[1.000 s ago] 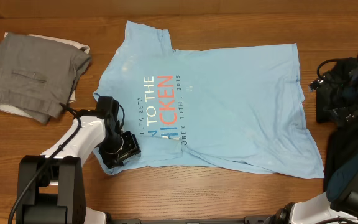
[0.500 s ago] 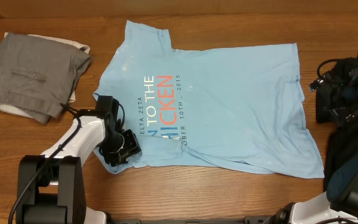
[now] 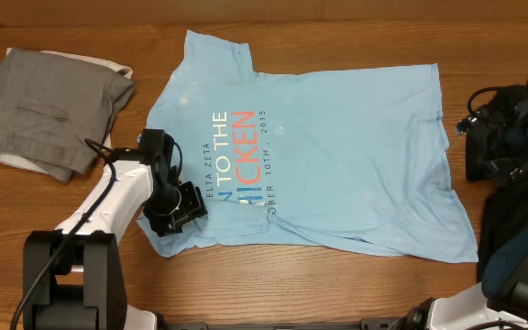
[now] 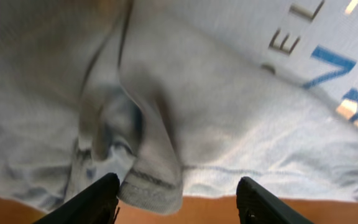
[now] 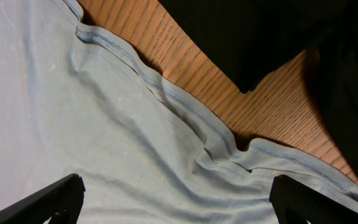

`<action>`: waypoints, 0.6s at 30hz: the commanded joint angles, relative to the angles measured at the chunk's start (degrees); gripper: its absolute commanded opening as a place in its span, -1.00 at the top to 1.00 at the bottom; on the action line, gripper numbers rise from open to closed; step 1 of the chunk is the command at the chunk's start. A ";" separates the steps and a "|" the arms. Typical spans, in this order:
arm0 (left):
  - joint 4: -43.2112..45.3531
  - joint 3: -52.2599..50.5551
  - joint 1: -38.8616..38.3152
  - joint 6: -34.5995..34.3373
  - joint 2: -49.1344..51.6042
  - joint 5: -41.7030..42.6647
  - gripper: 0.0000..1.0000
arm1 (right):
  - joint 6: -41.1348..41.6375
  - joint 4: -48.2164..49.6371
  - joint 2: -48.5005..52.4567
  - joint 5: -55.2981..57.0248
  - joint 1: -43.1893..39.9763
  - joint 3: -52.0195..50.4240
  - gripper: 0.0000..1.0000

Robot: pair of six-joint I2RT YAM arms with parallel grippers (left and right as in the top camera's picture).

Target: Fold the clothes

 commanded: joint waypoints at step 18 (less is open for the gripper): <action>4.42 -0.87 -0.07 -0.48 0.09 4.00 -0.22 | -0.22 0.20 -0.50 -0.15 0.28 1.05 -1.00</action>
